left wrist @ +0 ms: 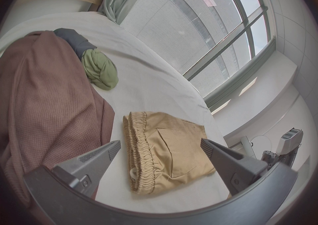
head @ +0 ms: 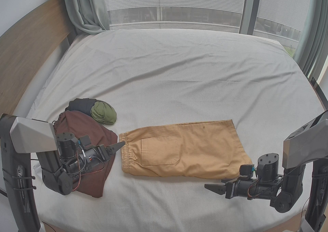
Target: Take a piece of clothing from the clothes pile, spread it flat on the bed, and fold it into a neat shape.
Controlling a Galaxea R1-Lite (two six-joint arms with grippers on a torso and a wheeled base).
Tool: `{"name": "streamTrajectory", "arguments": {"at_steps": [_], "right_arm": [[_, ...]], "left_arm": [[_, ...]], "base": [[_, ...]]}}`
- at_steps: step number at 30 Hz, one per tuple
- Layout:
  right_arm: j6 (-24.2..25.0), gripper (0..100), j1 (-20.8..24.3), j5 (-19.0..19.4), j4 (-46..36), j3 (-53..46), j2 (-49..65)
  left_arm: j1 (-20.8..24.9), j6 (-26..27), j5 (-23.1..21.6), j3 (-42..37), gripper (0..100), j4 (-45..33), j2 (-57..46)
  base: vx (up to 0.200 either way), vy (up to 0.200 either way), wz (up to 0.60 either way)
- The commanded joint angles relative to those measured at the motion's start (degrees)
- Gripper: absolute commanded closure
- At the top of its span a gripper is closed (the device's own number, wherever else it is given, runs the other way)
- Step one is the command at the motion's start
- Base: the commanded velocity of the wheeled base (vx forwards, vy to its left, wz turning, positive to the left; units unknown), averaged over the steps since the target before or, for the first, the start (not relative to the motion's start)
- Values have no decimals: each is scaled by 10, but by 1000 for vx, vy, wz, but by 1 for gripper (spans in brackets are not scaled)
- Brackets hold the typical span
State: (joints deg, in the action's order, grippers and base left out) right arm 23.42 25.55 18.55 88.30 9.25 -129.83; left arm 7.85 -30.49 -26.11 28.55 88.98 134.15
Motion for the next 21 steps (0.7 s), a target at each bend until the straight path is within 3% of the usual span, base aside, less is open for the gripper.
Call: {"name": "streamTrajectory", "arguments": {"at_steps": [1,16,21], "right_arm": [[0,0,-1,1,0,4,14],[0,0,-9,1,0,14,12],[0,0,-8,1,0,16,12]], "left_arm": [[-3,-1,2,20,0,1,52],[11,-11,2,66,0,1,128],[34,-71,4,89,0,1,135]], "base": [[0,0,0],[0,0,0],[0,0,0]]}}
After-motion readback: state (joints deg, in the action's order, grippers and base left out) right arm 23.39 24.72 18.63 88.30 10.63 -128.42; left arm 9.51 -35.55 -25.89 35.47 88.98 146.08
